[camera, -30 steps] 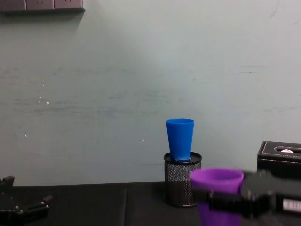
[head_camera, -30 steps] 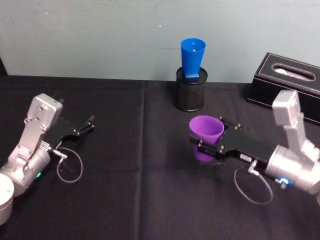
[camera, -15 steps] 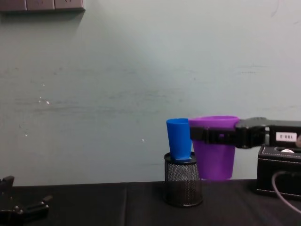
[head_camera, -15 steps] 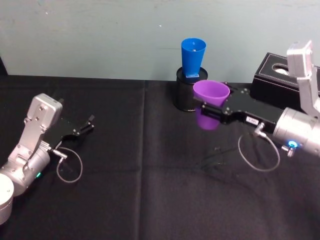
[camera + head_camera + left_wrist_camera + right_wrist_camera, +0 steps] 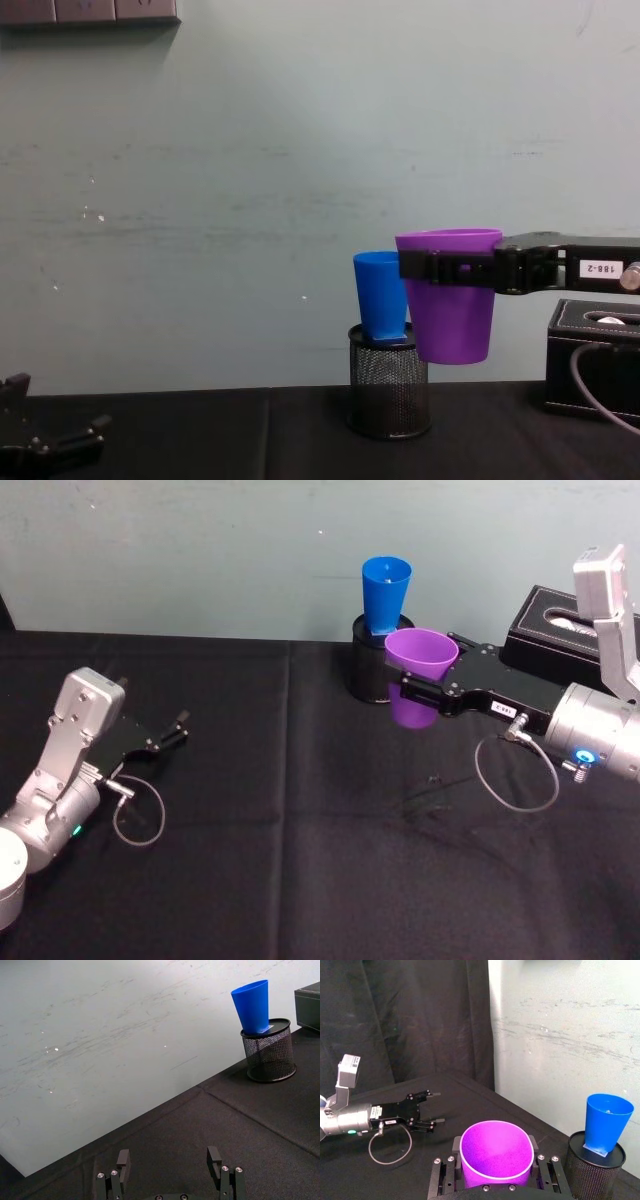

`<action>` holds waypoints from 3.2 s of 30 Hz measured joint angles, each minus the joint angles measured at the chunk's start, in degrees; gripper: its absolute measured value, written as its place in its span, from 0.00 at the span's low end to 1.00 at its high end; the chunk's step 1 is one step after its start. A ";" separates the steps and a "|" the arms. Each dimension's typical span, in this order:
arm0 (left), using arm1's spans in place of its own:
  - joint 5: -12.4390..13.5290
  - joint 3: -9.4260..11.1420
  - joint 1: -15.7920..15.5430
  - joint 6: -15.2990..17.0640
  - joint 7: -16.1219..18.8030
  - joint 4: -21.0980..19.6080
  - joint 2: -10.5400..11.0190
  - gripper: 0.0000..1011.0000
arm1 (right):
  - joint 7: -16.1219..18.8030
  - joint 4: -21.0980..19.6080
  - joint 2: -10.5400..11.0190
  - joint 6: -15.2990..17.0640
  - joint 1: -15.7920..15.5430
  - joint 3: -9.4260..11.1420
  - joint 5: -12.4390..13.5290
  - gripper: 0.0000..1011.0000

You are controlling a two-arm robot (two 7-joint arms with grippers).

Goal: Pick up one cup with a gripper and tap it against the other cup.

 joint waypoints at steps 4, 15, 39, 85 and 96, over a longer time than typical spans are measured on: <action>0.00 0.00 0.00 0.00 0.00 0.00 0.00 0.99 | 0.01 0.00 -0.05 0.00 0.00 0.03 0.00 0.72; 0.00 0.00 0.00 0.00 0.00 0.00 0.00 0.99 | 0.04 0.01 -0.11 0.00 -0.01 0.10 -0.13 0.72; 0.00 0.00 0.00 0.00 0.00 0.00 0.00 0.99 | 0.13 0.05 -0.16 -0.07 -0.04 0.16 -0.25 0.72; 0.00 0.00 0.00 0.00 0.00 0.00 0.00 0.99 | 0.12 0.05 -0.16 -0.07 -0.04 0.15 -0.25 0.72; 0.00 0.00 0.00 0.00 0.00 0.00 0.00 0.99 | 0.12 0.05 -0.16 -0.07 -0.04 0.16 -0.25 0.72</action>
